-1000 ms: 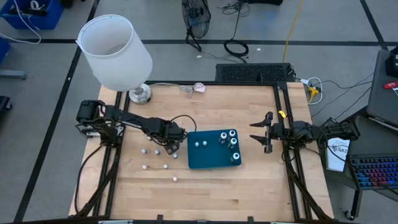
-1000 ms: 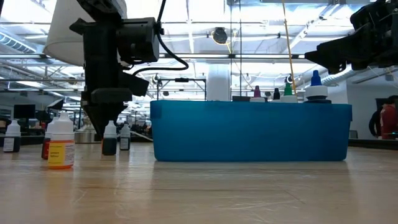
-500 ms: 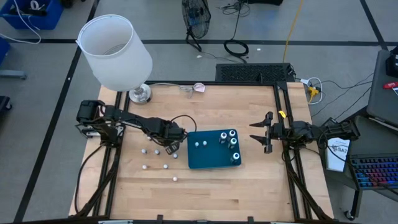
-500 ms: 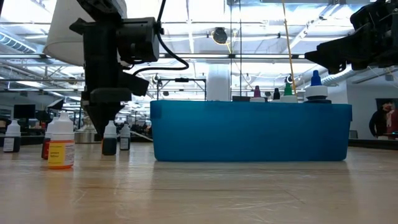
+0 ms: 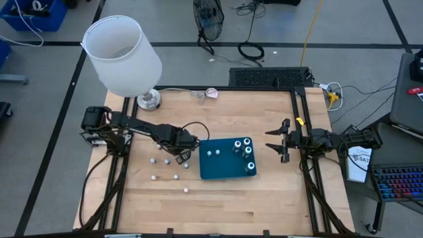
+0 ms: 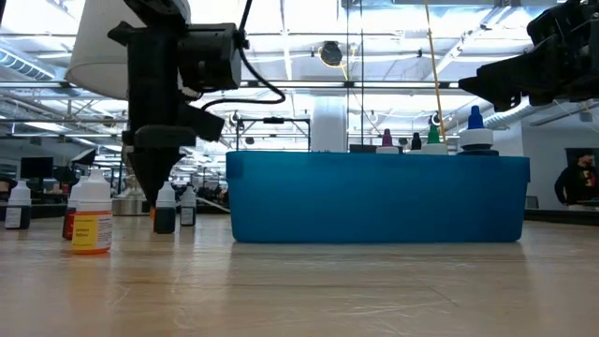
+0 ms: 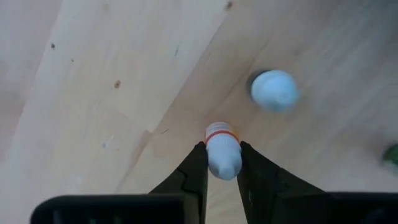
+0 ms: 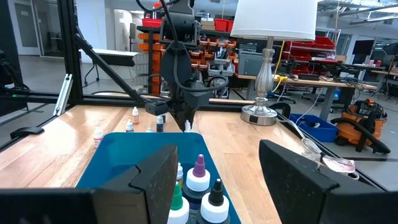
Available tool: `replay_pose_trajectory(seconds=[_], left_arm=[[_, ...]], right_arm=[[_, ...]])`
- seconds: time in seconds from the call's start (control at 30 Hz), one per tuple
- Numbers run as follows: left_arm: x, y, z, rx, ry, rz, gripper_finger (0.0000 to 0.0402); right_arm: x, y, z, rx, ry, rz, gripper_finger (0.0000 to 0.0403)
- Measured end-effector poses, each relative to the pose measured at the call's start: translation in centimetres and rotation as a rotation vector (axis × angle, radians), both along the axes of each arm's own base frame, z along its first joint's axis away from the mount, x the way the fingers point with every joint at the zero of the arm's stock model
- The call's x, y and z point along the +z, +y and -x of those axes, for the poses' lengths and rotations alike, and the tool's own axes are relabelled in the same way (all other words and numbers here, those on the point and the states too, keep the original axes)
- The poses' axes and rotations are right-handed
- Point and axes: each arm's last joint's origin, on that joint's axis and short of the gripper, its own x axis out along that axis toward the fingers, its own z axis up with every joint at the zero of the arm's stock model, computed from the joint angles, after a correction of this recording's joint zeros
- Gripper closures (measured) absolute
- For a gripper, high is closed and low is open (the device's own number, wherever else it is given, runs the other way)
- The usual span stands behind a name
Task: Pick & Place food coloring
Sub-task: Put the small orange food coloring bottle into the blue bin, then put the small blue food coloring bottle into the blue bin
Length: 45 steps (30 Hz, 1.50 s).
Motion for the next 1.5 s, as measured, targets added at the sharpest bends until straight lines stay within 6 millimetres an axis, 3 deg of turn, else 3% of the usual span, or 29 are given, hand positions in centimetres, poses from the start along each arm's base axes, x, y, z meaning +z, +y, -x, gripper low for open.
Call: replay_pose_trajectory(seconds=[0.17,0.47,0.73,1.03,1.27,1.4,1.5], left_arm=[[1.7,-0.7,-0.8,-0.027,-0.012,-0.002,0.0338],[6.4,-3.1,-2.0,-0.05,-0.03,-0.032,0.0339],[8.9,-4.4,-4.4,-0.11,-0.274,-0.033,0.0343],[7.4,-3.6,-7.2,-0.166,-0.396,-0.01,0.0346],[4.3,-4.5,-8.8,-0.202,-0.319,0.069,0.0364],[3.3,-5.3,-9.4,-0.216,-0.295,0.09,0.0397],[3.2,-5.6,-9.5,-0.197,-0.294,0.096,0.0391]], right_arm=[[0.0,0.0,0.0,0.0,0.0,0.0,0.019],[0.0,0.0,0.0,-0.001,0.0,0.0,0.019],[0.0,0.0,0.0,0.0,0.0,0.0,0.019],[0.0,0.0,0.0,0.0,0.0,0.0,0.019],[0.0,0.0,0.0,-0.001,0.0,0.0,0.019],[0.0,0.0,0.0,0.0,0.0,0.0,0.019],[0.0,0.0,0.0,0.0,0.0,0.0,0.019]])
